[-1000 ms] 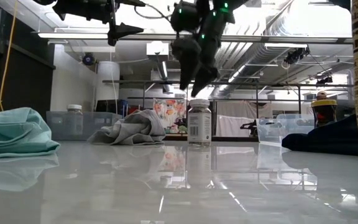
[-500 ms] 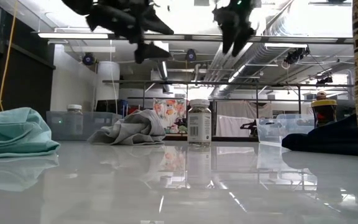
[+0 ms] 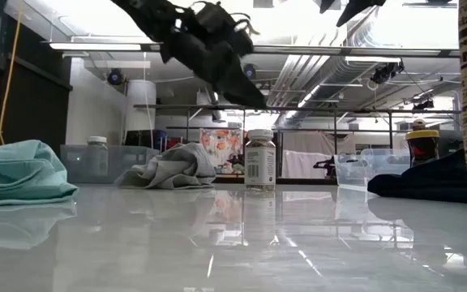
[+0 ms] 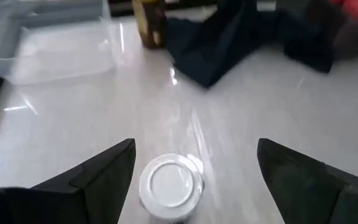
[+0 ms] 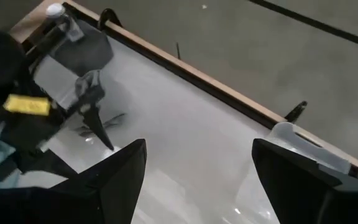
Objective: Sort spices by type
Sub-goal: Put the white seasoning bottle into the top black bin
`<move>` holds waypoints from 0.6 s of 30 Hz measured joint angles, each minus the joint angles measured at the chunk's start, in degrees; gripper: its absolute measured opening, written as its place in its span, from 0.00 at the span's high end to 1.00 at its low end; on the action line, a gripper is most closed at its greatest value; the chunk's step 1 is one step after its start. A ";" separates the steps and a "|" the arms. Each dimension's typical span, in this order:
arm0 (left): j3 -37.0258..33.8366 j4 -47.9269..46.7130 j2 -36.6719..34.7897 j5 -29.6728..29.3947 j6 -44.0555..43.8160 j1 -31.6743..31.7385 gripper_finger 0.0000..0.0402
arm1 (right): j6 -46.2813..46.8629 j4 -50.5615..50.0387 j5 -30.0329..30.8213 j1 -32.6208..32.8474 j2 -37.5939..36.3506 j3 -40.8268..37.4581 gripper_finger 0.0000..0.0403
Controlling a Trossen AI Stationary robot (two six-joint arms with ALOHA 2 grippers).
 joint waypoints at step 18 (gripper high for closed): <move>3.69 -3.27 10.88 -3.28 14.05 -0.44 0.19 | -0.34 -2.87 1.75 4.17 3.34 -0.11 0.28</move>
